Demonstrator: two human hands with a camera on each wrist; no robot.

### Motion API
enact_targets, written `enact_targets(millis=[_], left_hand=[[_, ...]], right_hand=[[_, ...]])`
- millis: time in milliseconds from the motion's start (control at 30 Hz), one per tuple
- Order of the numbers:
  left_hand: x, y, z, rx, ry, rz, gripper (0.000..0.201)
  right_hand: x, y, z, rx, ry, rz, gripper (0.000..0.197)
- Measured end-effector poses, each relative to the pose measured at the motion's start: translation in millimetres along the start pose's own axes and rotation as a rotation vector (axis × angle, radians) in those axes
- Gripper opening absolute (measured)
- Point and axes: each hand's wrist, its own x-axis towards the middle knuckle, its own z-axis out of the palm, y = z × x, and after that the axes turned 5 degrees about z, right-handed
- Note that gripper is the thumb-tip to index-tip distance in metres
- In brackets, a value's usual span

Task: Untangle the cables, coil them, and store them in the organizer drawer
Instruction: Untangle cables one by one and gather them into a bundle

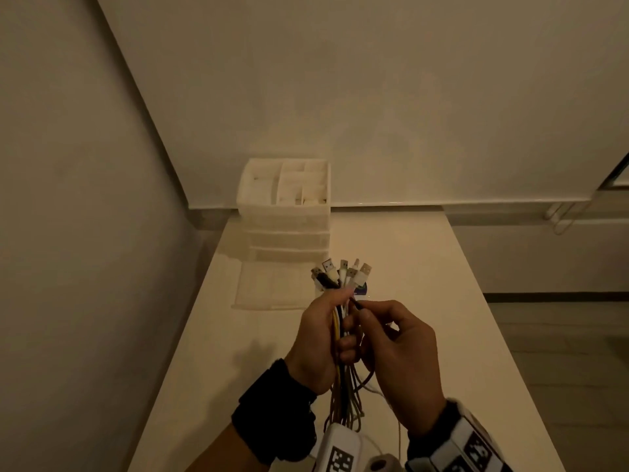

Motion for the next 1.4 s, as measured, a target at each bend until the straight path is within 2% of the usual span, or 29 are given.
enact_targets(millis=[100,200,300,333,467,600,667,733,800,833,900,967,1033,1133,1233,1333,1400], left_hand=[[3.9,-3.2,2.2,0.224,0.082,0.075,0.038],[3.2,-3.0,-0.6,0.305,0.081,0.167,0.047],[2.2,4.0,-9.4,0.323,0.105,0.277,0.048],[2.0,9.3,-12.6,0.289,0.127,0.303,0.046],[6.8,48.1,-35.1,-0.047,0.137,0.349,0.044],[6.5,89.9,-61.1,-0.028,0.123,0.408,0.047],[-0.9,92.8,-67.9,0.077,0.050,0.430,0.045],[-9.2,87.2,-67.7,0.275,0.004,0.464,0.037],[-17.9,79.4,-59.6,0.492,0.012,0.416,0.024],[-21.9,74.1,-52.3,0.607,0.015,0.367,0.024],[-28.8,57.8,-33.6,0.799,-0.100,0.291,0.030],[-32.3,39.3,-17.0,0.865,-0.263,0.260,0.036],[-27.8,25.6,-14.5,0.848,-0.309,0.278,0.029],[-23.2,16.0,-21.6,0.869,-0.208,0.381,0.020],[-25.1,14.9,-29.3,0.829,-0.119,0.400,0.033],[-23.2,25.2,-36.3,0.483,0.000,0.314,0.040],[-18.0,39.1,-45.4,0.317,0.095,0.346,0.043]], right_hand=[[0.0,13.5,-0.4,-0.259,0.014,-0.065,0.013],[-4.2,12.3,-2.8,-0.190,-0.059,0.003,0.012],[-11.4,19.1,-8.8,-0.290,-0.151,-0.006,0.010],[-14.3,24.6,-12.1,-0.331,-0.203,0.010,0.009],[-24.3,59.2,-33.9,-0.340,-0.433,0.204,0.038],[-27.2,78.2,-58.7,-0.409,-0.419,0.191,0.041],[-22.5,77.7,-64.5,-0.472,-0.389,0.159,0.040],[-16.7,69.7,-63.7,-0.543,-0.339,0.108,0.039],[-11.9,55.4,-56.0,-0.543,-0.258,0.067,0.044],[-9.0,47.3,-51.4,-0.511,-0.214,0.053,0.048],[-3.6,27.3,-40.0,-0.400,-0.165,0.061,0.050],[2.5,9.5,-28.6,-0.249,-0.163,0.104,0.042],[7.2,-2.5,-21.1,-0.096,-0.183,0.185,0.035],[8.4,-11.6,-18.2,0.101,-0.299,0.299,0.039],[6.6,-10.7,-20.8,0.115,-0.315,0.256,0.042],[3.9,1.4,-27.5,0.040,-0.256,0.196,0.041],[0.9,14.8,-33.2,-0.004,-0.282,0.169,0.040]])
